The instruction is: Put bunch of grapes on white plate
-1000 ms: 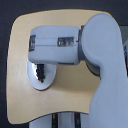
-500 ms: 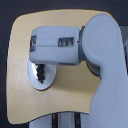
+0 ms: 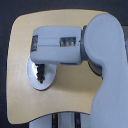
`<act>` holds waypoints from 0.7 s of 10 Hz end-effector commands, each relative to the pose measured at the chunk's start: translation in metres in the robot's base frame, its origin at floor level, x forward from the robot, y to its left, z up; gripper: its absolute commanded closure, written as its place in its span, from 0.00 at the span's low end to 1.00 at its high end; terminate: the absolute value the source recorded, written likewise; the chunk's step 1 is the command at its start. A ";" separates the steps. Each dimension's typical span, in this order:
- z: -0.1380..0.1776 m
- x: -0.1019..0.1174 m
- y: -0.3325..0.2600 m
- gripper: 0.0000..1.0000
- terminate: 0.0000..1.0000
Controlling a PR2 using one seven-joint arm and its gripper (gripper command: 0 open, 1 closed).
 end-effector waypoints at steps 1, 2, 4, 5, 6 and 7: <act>0.011 -0.004 -0.012 1.00 0.00; 0.012 -0.005 -0.012 0.00 0.00; 0.014 -0.007 -0.010 0.00 0.00; 0.016 -0.008 -0.008 0.00 0.00; 0.019 -0.008 -0.006 0.00 0.00; 0.021 -0.009 -0.005 0.00 0.00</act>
